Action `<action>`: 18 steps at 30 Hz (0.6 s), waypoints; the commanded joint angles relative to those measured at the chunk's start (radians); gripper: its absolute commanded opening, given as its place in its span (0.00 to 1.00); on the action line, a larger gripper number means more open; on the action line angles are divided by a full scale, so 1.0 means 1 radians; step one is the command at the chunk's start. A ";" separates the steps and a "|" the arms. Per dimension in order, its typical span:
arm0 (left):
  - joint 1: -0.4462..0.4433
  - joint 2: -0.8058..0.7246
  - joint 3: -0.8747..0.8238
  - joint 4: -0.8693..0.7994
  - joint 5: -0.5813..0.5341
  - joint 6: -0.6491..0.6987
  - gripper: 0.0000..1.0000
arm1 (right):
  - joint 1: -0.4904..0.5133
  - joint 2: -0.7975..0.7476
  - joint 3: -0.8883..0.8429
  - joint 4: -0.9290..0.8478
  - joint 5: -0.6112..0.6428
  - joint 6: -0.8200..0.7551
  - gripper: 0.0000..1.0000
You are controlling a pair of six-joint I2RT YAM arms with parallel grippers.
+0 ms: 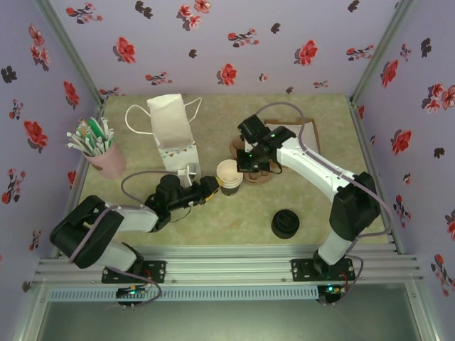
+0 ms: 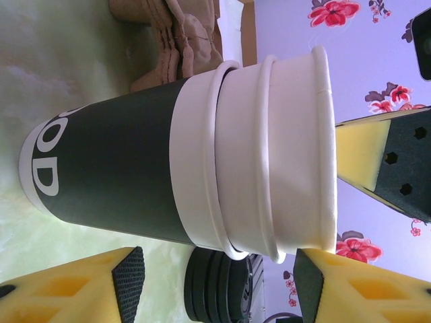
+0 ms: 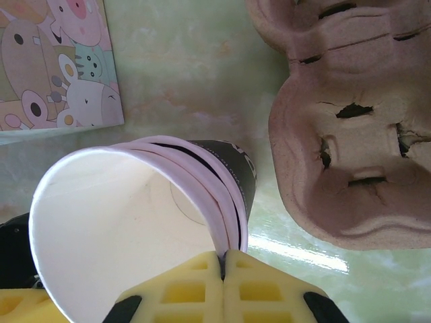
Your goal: Pack the takeout coffee
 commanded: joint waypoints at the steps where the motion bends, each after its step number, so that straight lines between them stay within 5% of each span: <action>1: 0.004 0.013 -0.004 0.014 0.010 0.026 0.62 | 0.006 -0.004 0.020 0.006 -0.036 0.005 0.00; 18: 0.004 -0.093 0.006 -0.141 -0.023 0.080 0.61 | -0.021 -0.039 -0.009 0.050 -0.134 0.034 0.00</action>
